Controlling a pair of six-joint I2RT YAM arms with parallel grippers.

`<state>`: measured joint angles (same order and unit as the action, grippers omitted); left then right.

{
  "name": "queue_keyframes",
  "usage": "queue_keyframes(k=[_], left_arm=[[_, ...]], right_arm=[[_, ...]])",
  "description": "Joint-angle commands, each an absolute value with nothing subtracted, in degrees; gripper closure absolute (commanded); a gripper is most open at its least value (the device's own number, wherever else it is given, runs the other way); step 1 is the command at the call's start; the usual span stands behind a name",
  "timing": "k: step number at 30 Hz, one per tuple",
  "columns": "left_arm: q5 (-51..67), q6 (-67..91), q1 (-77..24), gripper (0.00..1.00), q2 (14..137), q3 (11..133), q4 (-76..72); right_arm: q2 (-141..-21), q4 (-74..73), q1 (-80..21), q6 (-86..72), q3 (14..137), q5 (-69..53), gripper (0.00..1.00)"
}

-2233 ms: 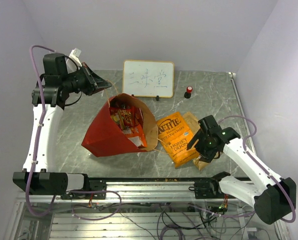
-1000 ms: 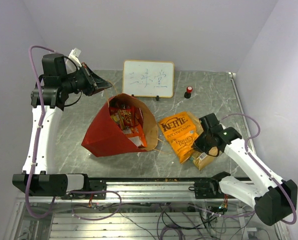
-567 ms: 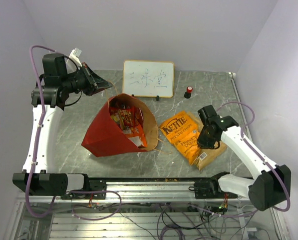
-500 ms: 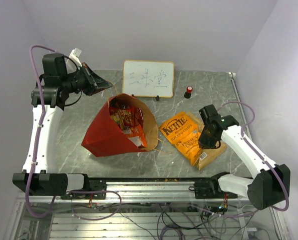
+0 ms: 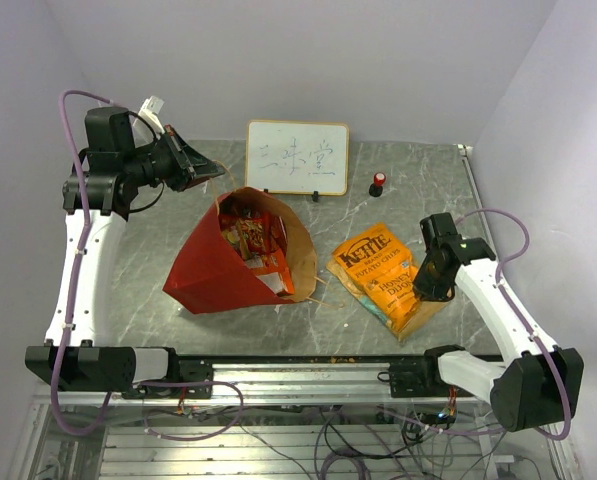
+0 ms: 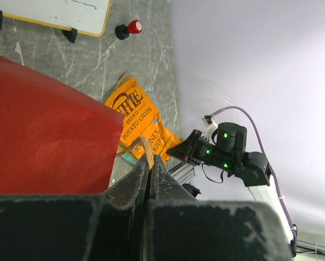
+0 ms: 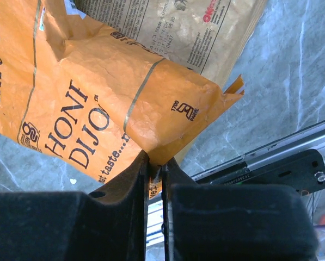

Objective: Take the snacks out of the paper bag
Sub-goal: Place the snack at the center of the board, then take out the snack from the paper bag.

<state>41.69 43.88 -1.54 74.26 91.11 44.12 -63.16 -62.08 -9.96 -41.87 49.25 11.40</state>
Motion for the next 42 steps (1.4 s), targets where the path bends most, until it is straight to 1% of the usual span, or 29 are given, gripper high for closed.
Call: queue_keyframes(k=[1, 5, 9, 13, 16, 23, 26, 28, 31, 34, 35, 37, 42], left_arm=[[43.3, 43.4, -0.9, 0.93, 73.3, 91.8, 42.5], [43.2, 43.3, -0.9, 0.93, 73.0, 91.3, 42.6], [43.1, 43.0, -0.9, 0.93, 72.3, 90.8, 42.9], [42.5, 42.5, -0.9, 0.93, 71.7, 90.7, 43.6], [42.9, 42.8, -0.9, 0.93, 71.6, 90.0, 43.0], [43.1, 40.1, -0.9, 0.93, 70.1, 88.9, 42.5], [44.6, 40.2, -0.9, 0.93, 68.0, 86.2, 40.4], [46.1, 40.3, -0.9, 0.93, 66.4, 84.3, 38.6], [47.4, 39.0, -1.2, 0.93, 64.1, 82.3, 38.5], [48.0, 36.9, -1.4, 0.93, 61.6, 80.2, 40.4], [47.9, 36.1, -1.4, 0.93, 60.5, 79.6, 41.4], [47.2, 34.5, -1.4, 0.93, 59.0, 78.7, 43.7], [46.1, 32.7, -1.4, 0.93, 56.6, 76.7, 46.8]], right_arm=[[-63.0, -60.7, -9.1, -40.4, 48.1, 12.6, 0.89], [-63.0, -60.9, -9.1, -37.4, 48.0, 12.1, 0.88], [-63.3, -62.3, -9.0, -36.5, 48.7, 7.8, 0.88], [-62.5, -63.3, -9.0, -36.2, 49.8, 8.4, 0.87], [-63.0, -62.5, -8.9, -36.8, 49.1, 9.2, 0.84], [-62.6, -62.8, -8.8, -35.5, 53.7, 10.0, 0.58], [-62.7, -62.4, -8.8, -31.9, 57.8, 8.5, 0.52], [-62.7, -60.4, -8.8, -27.1, 61.2, 4.4, 0.49], [-62.3, -53.7, -8.9, -21.7, 63.0, -5.3, 0.47], [-61.7, -41.4, -10.8, -19.5, 61.9, -19.9, 0.46], [-61.5, -37.5, -12.3, -19.9, 61.0, -22.4, 0.45], [-61.8, -30.8, -17.6, -21.3, 59.4, -23.2, 0.45], [-61.7, -11.5, -35.8, -22.2, 53.0, -18.1, 0.42]])
